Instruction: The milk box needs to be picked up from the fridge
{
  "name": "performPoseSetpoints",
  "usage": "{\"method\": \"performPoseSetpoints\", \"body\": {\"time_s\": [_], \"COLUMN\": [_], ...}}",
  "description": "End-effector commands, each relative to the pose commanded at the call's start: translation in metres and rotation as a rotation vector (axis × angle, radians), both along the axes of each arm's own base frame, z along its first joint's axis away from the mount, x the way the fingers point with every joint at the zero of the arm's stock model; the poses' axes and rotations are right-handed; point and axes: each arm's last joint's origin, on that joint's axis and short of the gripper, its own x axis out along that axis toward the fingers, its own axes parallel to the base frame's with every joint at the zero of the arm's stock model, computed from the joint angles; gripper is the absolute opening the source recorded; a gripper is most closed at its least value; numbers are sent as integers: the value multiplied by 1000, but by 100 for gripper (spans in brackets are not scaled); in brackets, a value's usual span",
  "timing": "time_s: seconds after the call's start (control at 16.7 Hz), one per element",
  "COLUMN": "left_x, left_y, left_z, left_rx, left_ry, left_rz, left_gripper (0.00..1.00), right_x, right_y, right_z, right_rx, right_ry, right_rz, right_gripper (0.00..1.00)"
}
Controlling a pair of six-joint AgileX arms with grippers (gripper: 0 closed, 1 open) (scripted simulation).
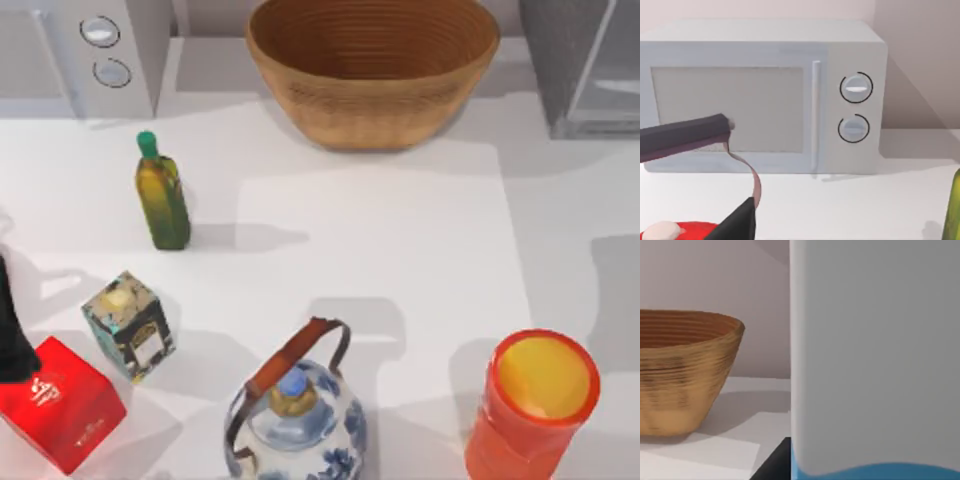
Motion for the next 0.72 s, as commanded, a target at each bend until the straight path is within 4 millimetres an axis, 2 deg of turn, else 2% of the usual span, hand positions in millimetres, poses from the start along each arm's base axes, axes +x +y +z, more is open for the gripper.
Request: {"method": "performPoseSetpoints", "body": {"time_s": [0.3,0.72], "left_x": [0,0], "left_y": [0,0], "left_z": [0,0], "left_rx": [0,0], "left_ry": [0,0], "left_rz": [0,0], "left_gripper": [100,100], "right_x": [31,82], "right_y": [4,7], "right_z": [10,-15], "right_rx": [-9,2], "right_ry": [-3,51], "right_rz": [185,470], "right_gripper": [0,0]}}
